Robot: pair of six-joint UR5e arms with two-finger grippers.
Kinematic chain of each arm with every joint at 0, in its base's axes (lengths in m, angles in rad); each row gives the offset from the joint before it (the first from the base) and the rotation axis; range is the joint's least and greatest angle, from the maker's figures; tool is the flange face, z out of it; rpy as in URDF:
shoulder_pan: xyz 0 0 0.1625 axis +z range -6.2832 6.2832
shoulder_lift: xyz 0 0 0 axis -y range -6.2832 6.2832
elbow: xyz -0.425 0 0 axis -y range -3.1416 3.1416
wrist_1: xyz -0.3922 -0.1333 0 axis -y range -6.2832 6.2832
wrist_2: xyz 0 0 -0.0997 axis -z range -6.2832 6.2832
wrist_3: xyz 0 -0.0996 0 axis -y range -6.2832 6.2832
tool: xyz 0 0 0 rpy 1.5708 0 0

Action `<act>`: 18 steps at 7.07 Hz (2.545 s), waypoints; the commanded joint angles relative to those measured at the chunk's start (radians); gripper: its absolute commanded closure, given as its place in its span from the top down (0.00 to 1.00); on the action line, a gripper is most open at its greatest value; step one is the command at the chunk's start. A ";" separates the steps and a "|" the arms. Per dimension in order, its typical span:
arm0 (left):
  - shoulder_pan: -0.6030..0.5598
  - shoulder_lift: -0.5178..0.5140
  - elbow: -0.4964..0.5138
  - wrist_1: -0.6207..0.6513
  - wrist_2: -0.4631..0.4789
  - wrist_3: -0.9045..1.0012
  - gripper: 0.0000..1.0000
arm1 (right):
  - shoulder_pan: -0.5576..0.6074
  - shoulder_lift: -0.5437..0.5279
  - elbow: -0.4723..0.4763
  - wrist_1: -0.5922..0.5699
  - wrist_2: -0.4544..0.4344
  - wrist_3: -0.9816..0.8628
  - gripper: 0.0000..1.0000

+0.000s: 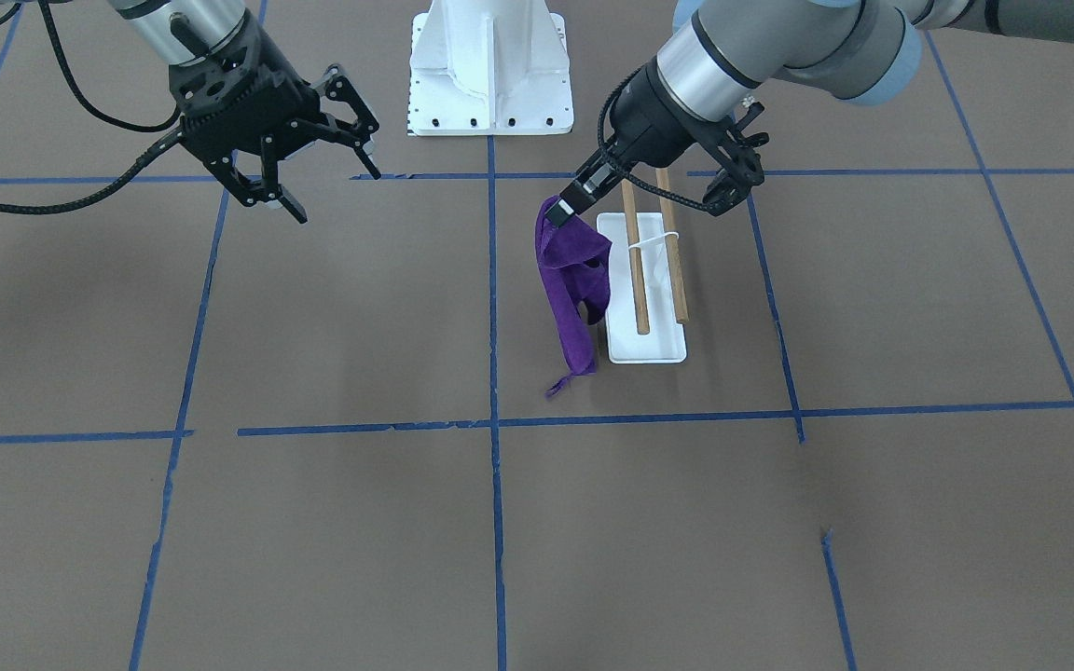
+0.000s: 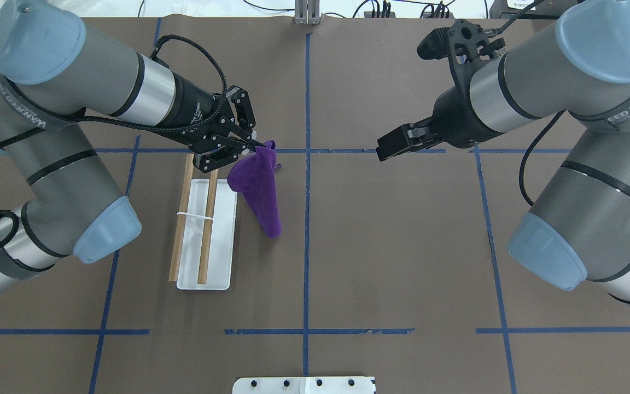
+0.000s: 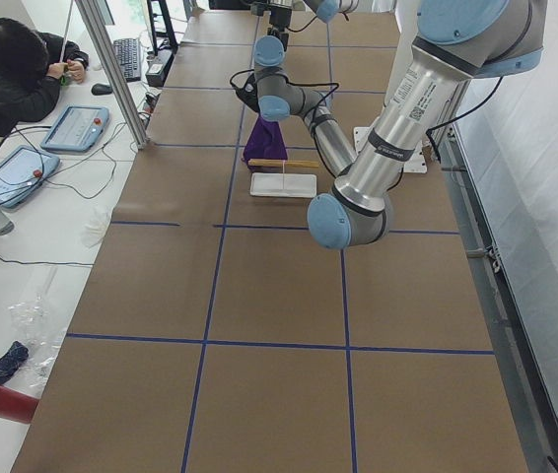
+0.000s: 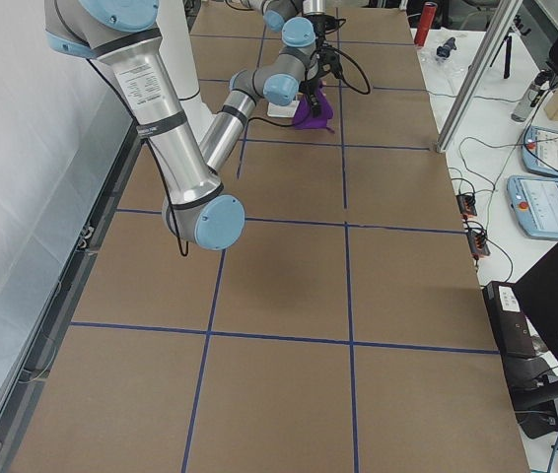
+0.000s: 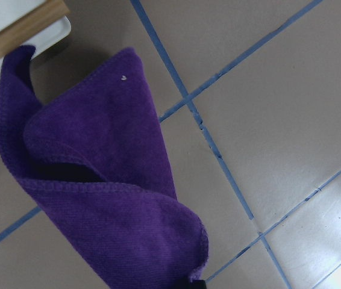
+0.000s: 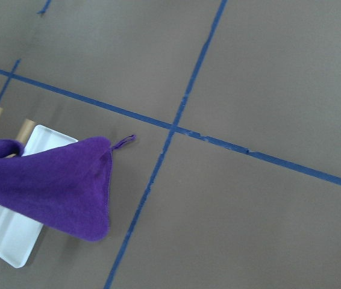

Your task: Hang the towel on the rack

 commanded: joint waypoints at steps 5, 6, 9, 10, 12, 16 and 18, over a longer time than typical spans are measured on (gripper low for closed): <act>-0.120 0.340 -0.071 0.002 0.007 0.495 0.00 | 0.206 -0.027 -0.174 -0.268 0.009 -0.415 1.00; -0.127 0.387 -0.069 0.002 0.044 0.574 0.00 | 0.254 -0.053 -0.182 -0.304 0.009 -0.531 1.00; -0.124 0.454 -0.054 -0.001 0.104 0.715 0.00 | 0.413 -0.174 -0.237 -0.296 0.084 -0.838 1.00; -0.121 0.451 -0.052 -0.003 0.130 0.719 0.99 | 0.459 -0.196 -0.278 -0.295 0.085 -0.928 1.00; -0.124 0.455 -0.058 0.000 0.153 0.832 1.00 | 0.600 -0.208 -0.421 -0.293 0.155 -1.109 1.00; -0.244 0.682 -0.075 0.005 0.142 1.594 1.00 | 0.769 -0.352 -0.484 -0.264 0.160 -1.121 1.00; -0.398 0.749 -0.059 0.040 0.071 1.943 1.00 | 0.769 -0.371 -0.504 -0.209 0.160 -1.092 1.00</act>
